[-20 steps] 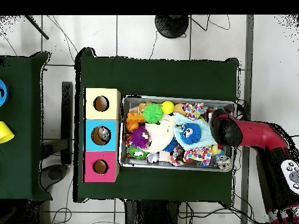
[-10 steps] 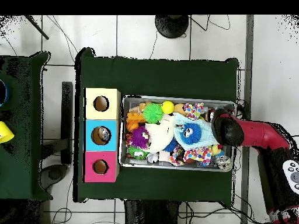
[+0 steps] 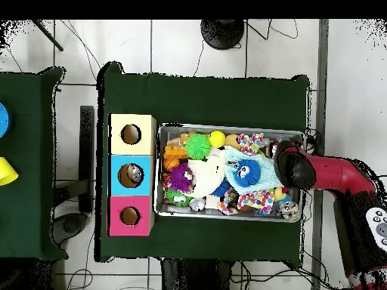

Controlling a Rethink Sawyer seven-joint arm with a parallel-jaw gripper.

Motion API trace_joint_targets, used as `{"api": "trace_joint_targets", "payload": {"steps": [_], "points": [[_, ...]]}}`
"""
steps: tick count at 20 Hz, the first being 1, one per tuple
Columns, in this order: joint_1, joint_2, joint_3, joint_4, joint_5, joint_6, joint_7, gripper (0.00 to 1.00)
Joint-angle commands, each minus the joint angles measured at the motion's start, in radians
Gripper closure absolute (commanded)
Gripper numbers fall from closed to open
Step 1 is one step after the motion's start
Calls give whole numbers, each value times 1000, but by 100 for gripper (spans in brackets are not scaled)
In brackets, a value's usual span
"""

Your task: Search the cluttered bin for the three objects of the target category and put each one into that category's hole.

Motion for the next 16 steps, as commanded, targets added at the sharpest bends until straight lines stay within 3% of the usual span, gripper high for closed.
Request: {"api": "trace_joint_targets", "payload": {"steps": [1, 5, 16], "points": [[32, 17, 3, 25, -15, 37, -37, 100], [34, -68, 15, 70, 38, 123, -56, 100], [49, -119, 22, 61, 78, 215, -89, 100]]}}
